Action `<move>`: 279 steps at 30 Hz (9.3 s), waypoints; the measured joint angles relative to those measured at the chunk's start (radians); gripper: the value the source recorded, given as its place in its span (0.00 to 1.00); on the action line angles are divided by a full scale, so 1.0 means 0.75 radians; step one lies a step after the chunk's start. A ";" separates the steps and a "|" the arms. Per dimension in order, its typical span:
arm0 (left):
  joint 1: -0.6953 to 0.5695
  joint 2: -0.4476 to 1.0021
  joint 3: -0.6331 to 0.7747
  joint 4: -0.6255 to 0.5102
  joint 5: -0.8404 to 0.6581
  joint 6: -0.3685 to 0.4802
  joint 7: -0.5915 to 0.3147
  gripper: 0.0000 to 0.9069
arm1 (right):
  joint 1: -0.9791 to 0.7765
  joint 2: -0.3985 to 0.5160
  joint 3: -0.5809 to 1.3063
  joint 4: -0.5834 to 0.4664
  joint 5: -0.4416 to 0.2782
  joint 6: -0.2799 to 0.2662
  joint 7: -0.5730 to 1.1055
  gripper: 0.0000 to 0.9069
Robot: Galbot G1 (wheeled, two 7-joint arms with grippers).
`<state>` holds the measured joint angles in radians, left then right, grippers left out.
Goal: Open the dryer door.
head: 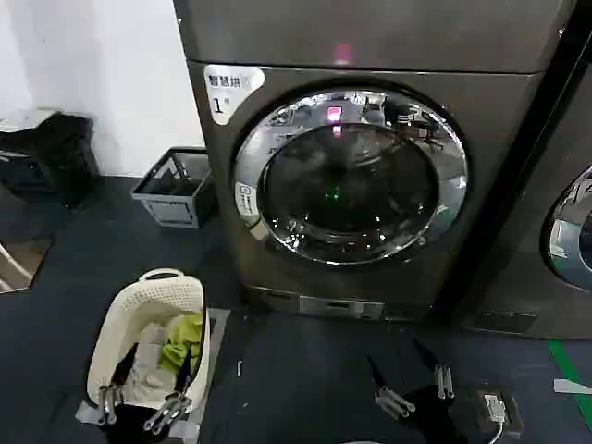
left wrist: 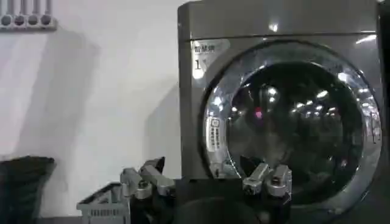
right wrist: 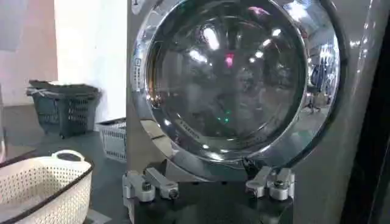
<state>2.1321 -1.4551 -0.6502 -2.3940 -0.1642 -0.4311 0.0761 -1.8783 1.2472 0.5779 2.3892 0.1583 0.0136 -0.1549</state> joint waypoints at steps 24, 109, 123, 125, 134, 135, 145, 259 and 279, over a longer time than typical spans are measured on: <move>-0.030 -0.019 -0.024 -0.001 -0.076 0.018 -0.001 1.00 | 0.891 -0.420 -0.142 -0.423 0.524 -0.213 -0.270 1.00; -0.423 0.407 -0.316 0.173 -0.768 0.445 0.014 1.00 | 1.855 -0.141 -0.827 -1.122 0.599 -0.299 -1.093 1.00; -0.983 0.875 -0.021 0.640 -1.110 0.413 0.256 1.00 | 1.485 -0.267 -0.489 -0.868 0.547 -0.256 -1.436 1.00; -1.081 0.927 0.068 0.717 -1.108 0.370 0.325 1.00 | 1.392 -0.262 -0.383 -0.825 0.532 -0.207 -1.483 1.00; -1.618 1.043 0.628 0.914 -1.281 0.366 0.481 1.00 | 1.003 -0.156 0.189 -0.659 0.550 -0.119 -1.529 1.00; -1.679 1.042 0.687 0.921 -1.291 0.379 0.485 1.00 | 0.968 -0.142 0.257 -0.639 0.545 -0.116 -1.501 1.00; -2.042 0.985 1.101 0.957 -1.382 0.473 0.550 1.00 | 0.720 -0.050 0.841 -0.519 0.537 -0.194 -0.910 1.00; -1.916 2.092 1.297 0.900 -0.298 0.532 0.680 1.00 | 0.603 -0.459 2.139 -0.909 0.226 -0.304 0.059 1.00; -1.919 2.038 1.288 0.937 -0.236 0.531 0.733 1.00 | 0.597 -0.441 2.149 -0.895 0.223 -0.310 0.041 1.00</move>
<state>0.6931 0.0731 0.3160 -1.6913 -0.3414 -0.0329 0.6255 -1.4307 0.9166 2.1899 1.7179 0.3259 -0.2187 -0.1239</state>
